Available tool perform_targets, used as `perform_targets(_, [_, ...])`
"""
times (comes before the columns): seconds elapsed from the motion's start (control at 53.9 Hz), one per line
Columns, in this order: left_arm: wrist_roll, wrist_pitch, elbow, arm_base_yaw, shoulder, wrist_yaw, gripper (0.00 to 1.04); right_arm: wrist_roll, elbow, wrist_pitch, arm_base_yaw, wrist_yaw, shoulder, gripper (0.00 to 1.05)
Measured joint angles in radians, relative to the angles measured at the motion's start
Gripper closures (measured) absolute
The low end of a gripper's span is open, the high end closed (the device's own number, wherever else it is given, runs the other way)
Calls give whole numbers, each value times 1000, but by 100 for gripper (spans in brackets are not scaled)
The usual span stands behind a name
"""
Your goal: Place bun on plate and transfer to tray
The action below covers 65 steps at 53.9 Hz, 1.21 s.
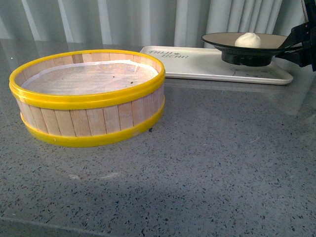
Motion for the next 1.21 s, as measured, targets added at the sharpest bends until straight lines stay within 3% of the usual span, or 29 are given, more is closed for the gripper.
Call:
perform_targets(1.039, [0, 0, 0, 0, 0, 0, 7, 5, 19, -41, -21, 18, 43, 102])
perform_targets(1.206, [0, 0, 0, 0, 0, 0, 7, 8, 28, -42, -25, 15, 43, 78])
